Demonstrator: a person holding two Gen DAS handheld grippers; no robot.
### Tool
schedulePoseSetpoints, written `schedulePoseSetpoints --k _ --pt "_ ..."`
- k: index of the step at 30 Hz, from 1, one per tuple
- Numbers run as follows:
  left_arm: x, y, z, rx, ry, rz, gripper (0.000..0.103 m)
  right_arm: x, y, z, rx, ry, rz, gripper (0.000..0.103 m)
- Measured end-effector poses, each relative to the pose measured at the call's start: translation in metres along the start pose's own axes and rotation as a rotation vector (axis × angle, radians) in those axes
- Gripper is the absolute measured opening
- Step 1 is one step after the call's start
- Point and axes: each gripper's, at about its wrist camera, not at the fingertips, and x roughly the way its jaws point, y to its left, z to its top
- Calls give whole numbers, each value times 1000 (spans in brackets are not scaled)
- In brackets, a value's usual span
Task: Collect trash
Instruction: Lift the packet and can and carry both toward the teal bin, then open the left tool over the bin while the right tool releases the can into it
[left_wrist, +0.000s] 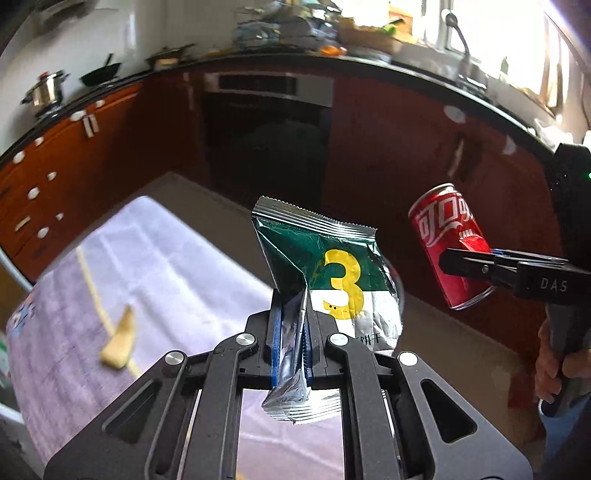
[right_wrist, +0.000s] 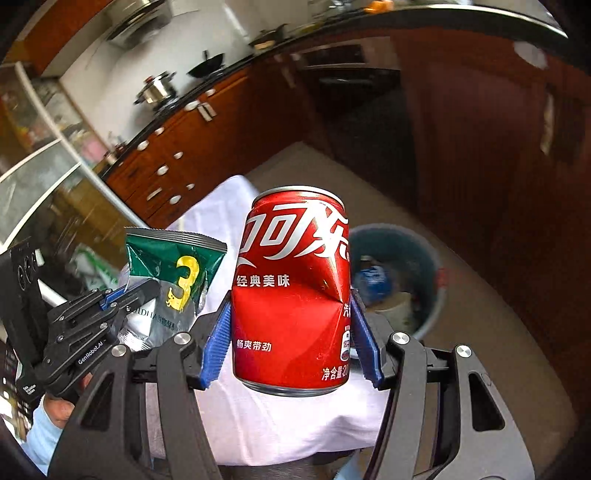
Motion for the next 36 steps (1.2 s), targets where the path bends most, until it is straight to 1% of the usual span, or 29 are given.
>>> schedulePoseSetpoints --k 6,11,19,24,28,29,30,31,32,34,36 --pt "48 -18 8 21 50 -43 10 21 -37 5 60 27 -35 56" --pt "84 -25 13 15 84 -77 10 41 -56 5 91 55 -54 56" --pt "135 -29 8 17 163 -117 10 69 -72 4 122 103 -91 56" --pt "160 -26 9 8 201 -137 10 79 -80 6 132 119 -107 56" --pt "179 -26 8 -1 238 -152 14 83 -84 6 142 128 -118 56" --pt "184 -25 10 -7 248 -157 16 85 -85 6 147 130 -120 56" --pt "188 -25 10 -10 259 -162 35 85 -86 6 149 131 -122 56" --pt "190 -25 9 -11 263 -160 59 86 -88 6 152 134 -126 56" --pt "192 -24 10 -9 259 -145 64 86 -87 6 154 136 -128 56" --pt "194 -22 11 -2 245 -128 65 88 -88 6 161 140 -132 56" --pt "196 -18 12 -9 250 -128 67 90 -87 6 164 142 -137 56"
